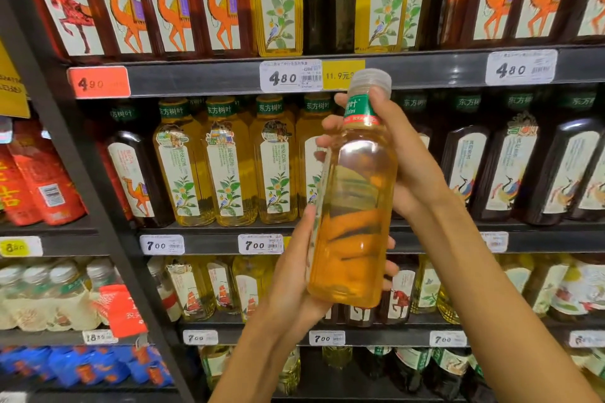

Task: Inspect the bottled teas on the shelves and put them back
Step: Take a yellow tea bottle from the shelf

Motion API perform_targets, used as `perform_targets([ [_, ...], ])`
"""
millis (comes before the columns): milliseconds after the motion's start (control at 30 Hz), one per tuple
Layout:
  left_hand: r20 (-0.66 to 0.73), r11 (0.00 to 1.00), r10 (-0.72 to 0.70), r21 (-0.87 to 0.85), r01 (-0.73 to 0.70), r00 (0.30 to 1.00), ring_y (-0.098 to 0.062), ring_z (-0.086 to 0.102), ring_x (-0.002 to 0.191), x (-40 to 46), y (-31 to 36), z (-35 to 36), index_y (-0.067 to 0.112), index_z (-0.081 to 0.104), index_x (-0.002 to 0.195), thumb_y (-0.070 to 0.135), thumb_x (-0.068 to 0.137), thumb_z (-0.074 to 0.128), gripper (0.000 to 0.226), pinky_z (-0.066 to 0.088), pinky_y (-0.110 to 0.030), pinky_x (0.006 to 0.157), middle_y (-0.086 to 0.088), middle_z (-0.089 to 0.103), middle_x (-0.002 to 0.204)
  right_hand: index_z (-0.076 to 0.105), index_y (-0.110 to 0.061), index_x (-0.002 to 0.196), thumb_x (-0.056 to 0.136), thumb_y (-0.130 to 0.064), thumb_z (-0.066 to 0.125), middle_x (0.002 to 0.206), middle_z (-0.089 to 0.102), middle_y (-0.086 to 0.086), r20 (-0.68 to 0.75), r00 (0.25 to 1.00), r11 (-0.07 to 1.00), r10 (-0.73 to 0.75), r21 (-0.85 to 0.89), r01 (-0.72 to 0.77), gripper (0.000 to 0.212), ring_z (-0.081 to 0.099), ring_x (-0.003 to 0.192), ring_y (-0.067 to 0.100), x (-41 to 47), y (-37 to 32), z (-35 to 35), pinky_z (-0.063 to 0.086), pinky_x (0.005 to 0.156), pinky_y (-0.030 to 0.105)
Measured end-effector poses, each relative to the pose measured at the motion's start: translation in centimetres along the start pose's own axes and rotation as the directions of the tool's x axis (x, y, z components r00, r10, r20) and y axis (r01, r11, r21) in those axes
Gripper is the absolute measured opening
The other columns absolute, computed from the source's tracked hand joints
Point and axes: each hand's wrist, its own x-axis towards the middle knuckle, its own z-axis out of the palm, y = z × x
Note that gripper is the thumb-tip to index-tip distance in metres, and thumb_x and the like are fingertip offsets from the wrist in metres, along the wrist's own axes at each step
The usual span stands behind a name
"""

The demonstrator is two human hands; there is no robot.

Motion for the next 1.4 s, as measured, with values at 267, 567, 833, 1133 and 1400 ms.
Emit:
perform_targets([
  [267,-0.048,0.819,0.269,0.537,-0.202,0.962,-0.012,0.069,0.098,0.2,1.4,0.3,0.036,0.064,0.113,0.071,0.074,0.044,0.055,0.056,-0.024,0.078,0.004,0.072,0.107,0.057,-0.019,0.113,0.093,-0.044,0.056,0.085,0.073,-0.001,-0.234,0.946,0.892,-0.224,-0.44,0.102,0.032,0.072,0.082,0.017,-0.2,-0.4,0.7,0.057,0.07,0.029],
  [567,0.129,0.999,-0.013,-0.044,0.019,0.991,-0.03,0.07,0.09,0.2,0.6,0.4,0.01,0.062,0.124,0.063,0.086,0.036,0.07,0.057,-0.04,0.081,-0.018,0.07,0.107,0.072,-0.016,0.088,0.097,-0.041,0.043,0.08,0.073,0.01,-0.09,0.996,0.99,-0.019,-0.138,0.007,0.039,0.07,0.073,0.022,0.2,-0.8,0.7,0.056,0.069,0.032],
  [833,-0.029,0.97,0.154,0.197,-0.145,0.988,-0.02,0.062,0.115,0.2,1.8,0.0,0.032,0.066,0.12,0.065,0.077,0.052,0.055,0.054,-0.033,0.089,-0.004,0.067,0.123,0.049,-0.013,0.12,0.096,-0.042,0.051,0.11,0.064,0.013,-0.323,0.894,0.818,-0.31,-0.57,0.078,0.038,0.069,0.095,0.026,-0.1,-1.4,2.0,0.056,0.087,0.045],
  [1133,0.205,0.987,-0.053,-0.138,0.082,0.977,-0.024,0.068,0.08,0.5,1.5,1.6,0.002,0.065,0.119,0.057,0.082,0.056,0.066,0.057,-0.036,0.071,-0.015,0.07,0.101,0.063,-0.013,0.102,0.099,-0.038,0.042,0.094,0.073,0.012,-0.09,0.987,0.978,-0.13,-0.176,0.113,0.033,0.071,0.085,0.024,0.0,-2.1,1.3,0.055,0.083,0.04],
  [1400,-0.061,0.753,0.335,0.617,-0.228,0.94,0.01,0.063,0.094,0.1,2.4,2.7,0.065,0.056,0.096,0.074,0.069,0.057,0.028,0.051,-0.016,0.076,0.032,0.067,0.1,0.055,-0.006,0.119,0.097,-0.032,0.05,0.084,0.07,0.003,-0.179,0.938,0.91,-0.296,-0.351,0.22,0.034,0.069,0.067,0.012,0.1,-2.3,1.5,0.055,0.057,0.023],
])
